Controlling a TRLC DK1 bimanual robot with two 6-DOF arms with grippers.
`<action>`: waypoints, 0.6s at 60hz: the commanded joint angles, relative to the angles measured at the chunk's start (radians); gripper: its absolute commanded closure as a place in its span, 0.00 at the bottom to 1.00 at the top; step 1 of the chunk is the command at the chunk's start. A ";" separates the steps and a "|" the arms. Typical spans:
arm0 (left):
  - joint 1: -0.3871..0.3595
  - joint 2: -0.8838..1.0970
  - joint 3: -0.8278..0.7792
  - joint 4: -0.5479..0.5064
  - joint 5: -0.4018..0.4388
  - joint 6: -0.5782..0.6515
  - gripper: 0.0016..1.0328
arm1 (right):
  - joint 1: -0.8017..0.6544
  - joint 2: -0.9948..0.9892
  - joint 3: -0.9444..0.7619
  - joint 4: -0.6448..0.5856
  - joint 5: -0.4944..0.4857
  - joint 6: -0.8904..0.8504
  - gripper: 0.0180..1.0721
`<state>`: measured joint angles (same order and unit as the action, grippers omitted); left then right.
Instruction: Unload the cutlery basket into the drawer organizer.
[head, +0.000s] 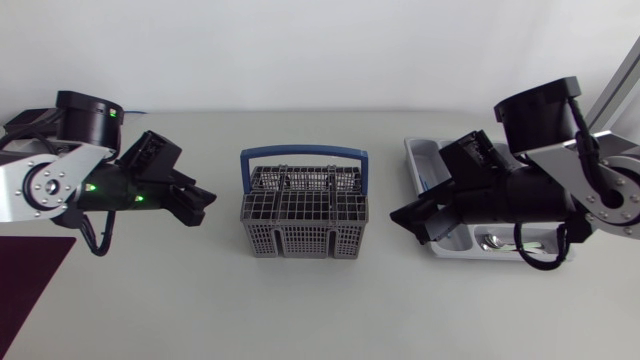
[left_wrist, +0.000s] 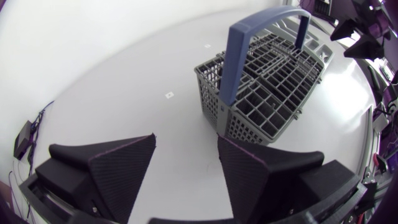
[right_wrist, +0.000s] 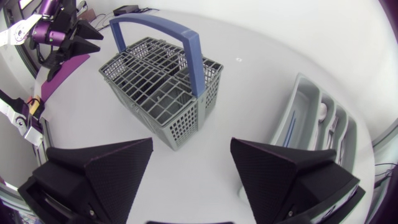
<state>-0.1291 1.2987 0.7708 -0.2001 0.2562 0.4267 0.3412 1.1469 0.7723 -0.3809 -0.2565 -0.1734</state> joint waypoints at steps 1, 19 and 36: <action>0.037 -0.070 -0.044 0.007 0.003 -0.034 0.05 | 0.004 -0.050 -0.039 0.004 0.031 -0.026 0.05; 0.138 -0.234 -0.140 0.008 0.003 -0.045 0.05 | -0.067 -0.184 -0.091 -0.015 0.074 -0.083 0.05; 0.161 -0.526 -0.254 0.011 0.002 -0.045 0.05 | -0.107 -0.302 -0.156 -0.033 0.134 -0.143 0.04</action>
<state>0.0238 0.8474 0.5655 -0.1959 0.2558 0.3927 0.2424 0.8654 0.6537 -0.3958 -0.1326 -0.2928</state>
